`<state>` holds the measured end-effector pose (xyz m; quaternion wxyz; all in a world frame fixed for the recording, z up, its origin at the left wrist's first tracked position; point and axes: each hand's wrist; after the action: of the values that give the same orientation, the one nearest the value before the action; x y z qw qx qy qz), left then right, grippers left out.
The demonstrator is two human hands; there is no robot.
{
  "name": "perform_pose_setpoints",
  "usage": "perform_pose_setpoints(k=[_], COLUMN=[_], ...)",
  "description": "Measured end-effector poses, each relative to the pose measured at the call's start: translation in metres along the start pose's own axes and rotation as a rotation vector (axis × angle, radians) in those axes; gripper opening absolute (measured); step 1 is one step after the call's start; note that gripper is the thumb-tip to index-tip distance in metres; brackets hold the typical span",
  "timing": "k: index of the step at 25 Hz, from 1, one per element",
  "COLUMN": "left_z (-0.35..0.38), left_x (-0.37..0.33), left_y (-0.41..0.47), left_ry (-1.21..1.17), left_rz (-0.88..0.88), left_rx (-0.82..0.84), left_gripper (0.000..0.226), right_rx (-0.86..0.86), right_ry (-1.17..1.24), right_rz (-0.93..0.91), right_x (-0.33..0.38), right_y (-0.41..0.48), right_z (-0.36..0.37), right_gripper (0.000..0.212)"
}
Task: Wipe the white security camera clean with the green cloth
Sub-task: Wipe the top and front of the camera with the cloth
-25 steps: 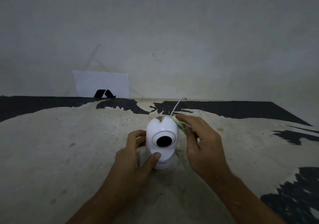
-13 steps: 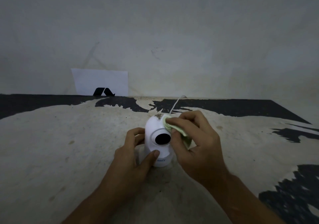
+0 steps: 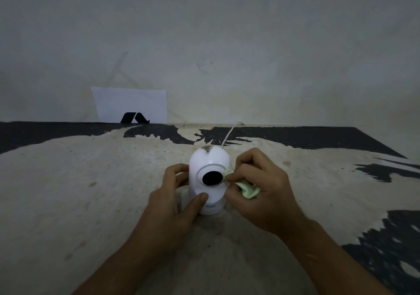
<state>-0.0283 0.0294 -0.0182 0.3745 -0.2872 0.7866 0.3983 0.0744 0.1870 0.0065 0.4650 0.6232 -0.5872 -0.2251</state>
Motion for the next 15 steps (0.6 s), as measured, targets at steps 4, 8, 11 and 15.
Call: perform_pose_setpoints(k=[4, 8, 11, 15], left_z=[0.001, 0.002, 0.002, 0.002], left_x=[0.001, 0.004, 0.004, 0.003], left_y=[0.0, 0.0, 0.0, 0.0], left_ry=[-0.003, 0.008, 0.007, 0.006], left_rz=[0.013, 0.016, 0.014, 0.01], left_rx=[0.003, -0.002, -0.007, -0.01], left_gripper=[0.056, 0.056, 0.056, 0.056], right_rx=[-0.024, -0.051, 0.158, 0.037], right_ry=[-0.013, 0.017, 0.017, 0.153], right_rz=[-0.023, -0.002, -0.028, 0.062], right_x=[0.0, -0.001, -0.011, -0.011], right_y=[0.001, 0.002, -0.006, 0.001], right_z=[-0.001, 0.0, -0.001, -0.005], right_gripper=[0.007, 0.009, 0.009, 0.012])
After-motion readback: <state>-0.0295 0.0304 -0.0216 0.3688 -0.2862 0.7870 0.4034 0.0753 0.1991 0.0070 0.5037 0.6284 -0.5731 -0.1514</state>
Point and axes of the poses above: each hand's wrist, its own y-axis towards the middle knuckle, its own z-axis out of the palm, x = y × z, and after that the axes turned 8 degrees about -x, right-handed
